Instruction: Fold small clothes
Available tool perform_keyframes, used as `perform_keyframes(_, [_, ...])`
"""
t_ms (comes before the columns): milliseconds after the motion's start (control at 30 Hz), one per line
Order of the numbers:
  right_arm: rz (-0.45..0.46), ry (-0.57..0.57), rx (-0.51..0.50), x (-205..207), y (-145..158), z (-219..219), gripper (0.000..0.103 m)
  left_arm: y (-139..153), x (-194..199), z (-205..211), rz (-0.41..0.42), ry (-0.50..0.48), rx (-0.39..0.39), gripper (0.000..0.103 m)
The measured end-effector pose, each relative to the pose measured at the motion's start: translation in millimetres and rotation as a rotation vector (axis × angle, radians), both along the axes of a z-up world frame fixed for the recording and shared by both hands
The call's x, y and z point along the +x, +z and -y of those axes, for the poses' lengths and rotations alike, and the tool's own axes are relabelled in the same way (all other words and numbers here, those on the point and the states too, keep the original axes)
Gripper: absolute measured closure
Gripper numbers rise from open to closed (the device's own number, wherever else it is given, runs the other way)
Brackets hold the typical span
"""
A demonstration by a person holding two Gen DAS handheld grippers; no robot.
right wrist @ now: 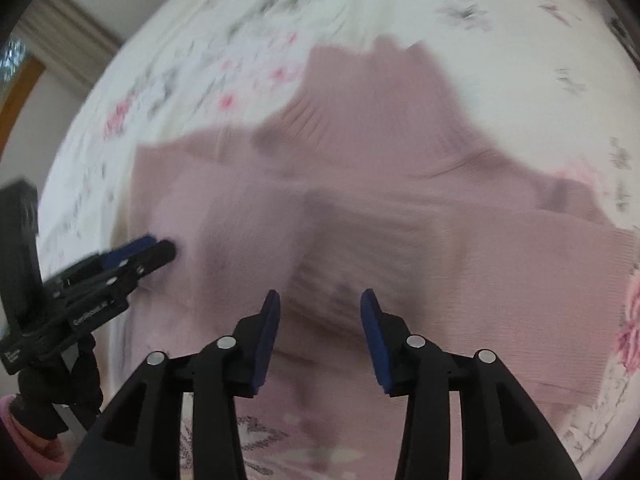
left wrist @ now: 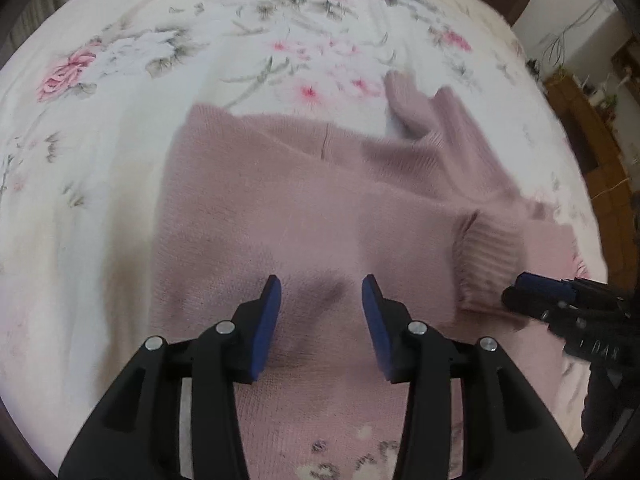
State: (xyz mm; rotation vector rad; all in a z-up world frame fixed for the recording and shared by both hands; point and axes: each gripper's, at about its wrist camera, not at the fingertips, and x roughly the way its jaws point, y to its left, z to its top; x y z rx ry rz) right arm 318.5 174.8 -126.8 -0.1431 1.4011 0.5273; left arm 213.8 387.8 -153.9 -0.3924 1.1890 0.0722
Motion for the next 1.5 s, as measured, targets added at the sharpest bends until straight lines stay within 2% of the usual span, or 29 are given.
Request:
perform_keyframes(100, [0.008, 0.026, -0.093, -3, -20, -17, 0.052, -12, 1, -2, -0.018, 0.003, -0.011, 0.061])
perform_keyframes(200, [0.051, 0.045, -0.147, -5, -32, -25, 0.052, -15, 2, -2, -0.020, -0.003, -0.010, 0.061])
perform_keyframes(233, [0.066, 0.049, -0.158, -5, -33, -26, 0.059, -16, 1, -2, -0.021, -0.003, -0.010, 0.061])
perform_keyframes(267, [0.071, 0.046, -0.159, -4, -33, -25, 0.061, -16, 2, -2, -0.022, -0.004, -0.009, 0.061])
perform_keyframes(300, [0.068, 0.039, -0.145, -3, -31, -22, 0.070, -16, 1, -2, -0.022, -0.006, -0.009, 0.061])
perform_keyframes(333, [0.068, 0.029, -0.137, -2, -28, -19, 0.089, -17, 0, -3, -0.021, -0.006, -0.010, 0.061])
perform_keyframes(367, [0.065, 0.016, -0.132, -1, -25, -14, 0.092, -17, 0, -3, -0.021, -0.005, -0.012, 0.061])
perform_keyframes(467, [0.014, -0.060, -0.015, 4, -9, 11, 0.094, -18, -1, -4, -0.019, 0.000, -0.025, 0.061])
perform_keyframes(633, [0.051, -0.194, 0.087, 6, 29, 70, 0.094, -19, -2, -4, -0.013, -0.006, -0.019, 0.061])
perform_keyframes(767, [0.043, -0.293, 0.120, 9, 40, 119, 0.094, -19, -1, -3, -0.013, -0.009, -0.013, 0.061])
perform_keyframes(867, [0.030, -0.356, 0.089, 11, 33, 156, 0.094, -19, 0, -1, -0.013, -0.014, -0.003, 0.061])
perform_keyframes(967, [-0.013, -0.390, 0.070, 14, 17, 176, 0.093, -20, 0, 2, -0.014, -0.021, 0.015, 0.061])
perform_keyframes(1033, [-0.047, -0.412, 0.015, 12, 2, 192, 0.088, -20, 0, 3, -0.016, -0.028, 0.029, 0.061])
perform_keyframes(1133, [-0.057, -0.454, 0.009, 4, -2, 207, 0.087, -19, 1, 5, -0.024, -0.029, 0.035, 0.061])
perform_keyframes(1233, [-0.002, -0.456, 0.040, 2, 15, 208, 0.087, -8, 3, 6, -0.029, -0.013, 0.048, 0.060])
perform_keyframes(1333, [0.032, -0.390, 0.104, 4, 30, 190, 0.087, 9, 7, 13, 0.022, -0.011, 0.045, 0.058])
perform_keyframes(1500, [0.041, -0.300, 0.055, 13, 20, 160, 0.087, 7, 19, 33, 0.016, -0.056, 0.037, 0.055])
